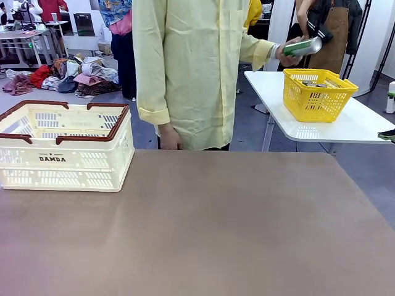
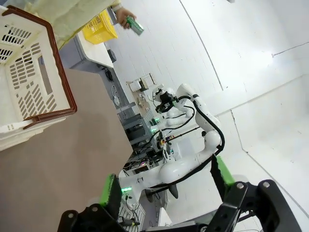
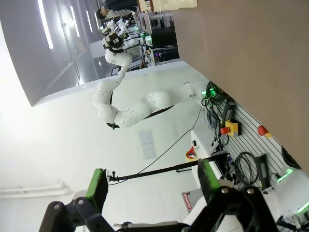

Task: Place the drinks into the Shopping basket.
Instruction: Pick up one drink and place it into the Shopping basket.

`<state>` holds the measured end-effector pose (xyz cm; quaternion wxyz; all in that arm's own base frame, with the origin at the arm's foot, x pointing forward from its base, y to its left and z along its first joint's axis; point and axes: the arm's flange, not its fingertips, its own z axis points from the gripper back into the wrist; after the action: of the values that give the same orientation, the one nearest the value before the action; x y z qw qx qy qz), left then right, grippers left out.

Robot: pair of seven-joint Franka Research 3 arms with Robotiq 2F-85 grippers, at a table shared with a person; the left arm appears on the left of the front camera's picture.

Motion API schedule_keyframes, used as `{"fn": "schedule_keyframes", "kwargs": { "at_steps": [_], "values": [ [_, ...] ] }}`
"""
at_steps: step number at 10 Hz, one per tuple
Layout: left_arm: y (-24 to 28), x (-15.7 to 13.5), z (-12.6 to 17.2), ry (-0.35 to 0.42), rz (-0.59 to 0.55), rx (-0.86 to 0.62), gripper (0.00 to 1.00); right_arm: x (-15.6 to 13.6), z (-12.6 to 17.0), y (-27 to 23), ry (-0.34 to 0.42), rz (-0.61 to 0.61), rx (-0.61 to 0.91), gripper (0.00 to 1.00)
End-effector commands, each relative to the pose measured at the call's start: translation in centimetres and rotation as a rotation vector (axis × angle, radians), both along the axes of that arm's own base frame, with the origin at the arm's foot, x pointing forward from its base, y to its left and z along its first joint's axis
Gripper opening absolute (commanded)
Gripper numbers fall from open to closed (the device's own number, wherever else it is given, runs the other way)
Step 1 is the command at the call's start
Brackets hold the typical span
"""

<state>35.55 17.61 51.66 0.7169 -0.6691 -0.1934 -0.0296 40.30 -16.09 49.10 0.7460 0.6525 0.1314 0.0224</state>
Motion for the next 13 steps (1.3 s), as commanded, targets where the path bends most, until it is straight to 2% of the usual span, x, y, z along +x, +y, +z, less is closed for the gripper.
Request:
{"fn": "schedule_keyframes", "kwargs": {
  "at_steps": [1,13],
  "values": [
    [0.20,-0.31,0.05,-0.008,-0.012,0.005,1.00,0.47,0.63,0.20,0.016,-0.010,0.003,1.00],
    [0.20,-0.31,0.05,-0.008,-0.012,0.005,1.00,0.47,0.63,0.20,0.016,-0.010,0.003,1.00]
  ]
}}
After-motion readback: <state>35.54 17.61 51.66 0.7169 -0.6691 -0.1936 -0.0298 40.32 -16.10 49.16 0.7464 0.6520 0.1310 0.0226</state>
